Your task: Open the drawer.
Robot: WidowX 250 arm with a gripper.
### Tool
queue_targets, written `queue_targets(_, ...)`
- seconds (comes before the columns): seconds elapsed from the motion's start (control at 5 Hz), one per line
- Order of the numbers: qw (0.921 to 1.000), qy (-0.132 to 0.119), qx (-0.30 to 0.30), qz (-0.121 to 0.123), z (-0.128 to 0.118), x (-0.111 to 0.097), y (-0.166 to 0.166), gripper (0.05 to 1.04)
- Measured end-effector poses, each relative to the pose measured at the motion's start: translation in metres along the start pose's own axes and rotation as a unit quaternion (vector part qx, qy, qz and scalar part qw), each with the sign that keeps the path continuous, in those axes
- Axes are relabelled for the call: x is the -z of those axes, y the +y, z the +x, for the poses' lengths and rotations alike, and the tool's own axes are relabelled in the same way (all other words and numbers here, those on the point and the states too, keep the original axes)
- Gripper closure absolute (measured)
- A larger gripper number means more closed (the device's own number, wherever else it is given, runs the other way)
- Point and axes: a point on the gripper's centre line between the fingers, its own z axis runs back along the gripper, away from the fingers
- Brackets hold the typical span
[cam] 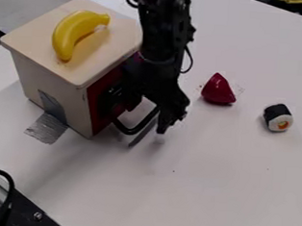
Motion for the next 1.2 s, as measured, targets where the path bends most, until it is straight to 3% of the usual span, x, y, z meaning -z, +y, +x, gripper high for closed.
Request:
queue_targets(0.2,0.9999,0.005,0.005,0.007,-0.001,0.007,-0.002,0.117)
queue_targets(0.6,0.9998,-0.005,0.014,0.010,-0.001,0.008,-0.013,0.700)
queue_targets(0.8,0.9997,-0.021,0.004,0.008,0.000,0.001,-0.020,0.909)
queue_targets(1.2,0.9992,-0.023,0.034,0.002,0.002,-0.006,-0.050,0.967)
